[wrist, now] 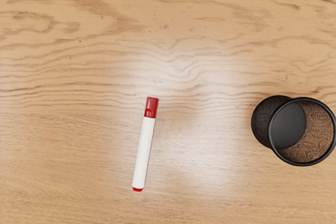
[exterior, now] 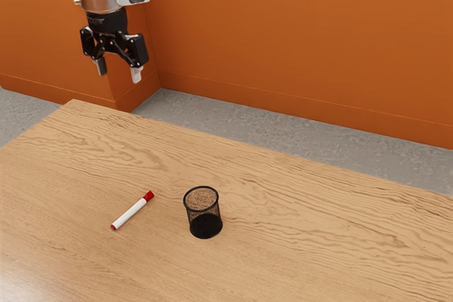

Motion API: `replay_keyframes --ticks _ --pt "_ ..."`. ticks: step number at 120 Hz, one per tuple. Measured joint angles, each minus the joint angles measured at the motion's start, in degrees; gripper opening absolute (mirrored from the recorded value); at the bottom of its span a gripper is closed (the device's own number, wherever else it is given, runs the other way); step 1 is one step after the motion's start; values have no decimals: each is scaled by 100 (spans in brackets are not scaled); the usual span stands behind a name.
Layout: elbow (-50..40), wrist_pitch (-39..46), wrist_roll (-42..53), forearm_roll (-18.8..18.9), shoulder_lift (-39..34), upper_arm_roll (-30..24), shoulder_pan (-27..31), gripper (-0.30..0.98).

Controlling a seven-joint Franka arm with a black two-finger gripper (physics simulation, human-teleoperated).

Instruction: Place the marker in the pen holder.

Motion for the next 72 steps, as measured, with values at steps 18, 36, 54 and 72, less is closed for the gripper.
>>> replay_keyframes --ticks 18,36,54,72 --pt "157 -63 43 -16 -50 46 -6 69" --pt "-76 46 92 89 80 197 -23 69" --pt "-1037 527 165 149 72 293 -8 69" --pt "-1499 1114 243 166 352 411 30 69"
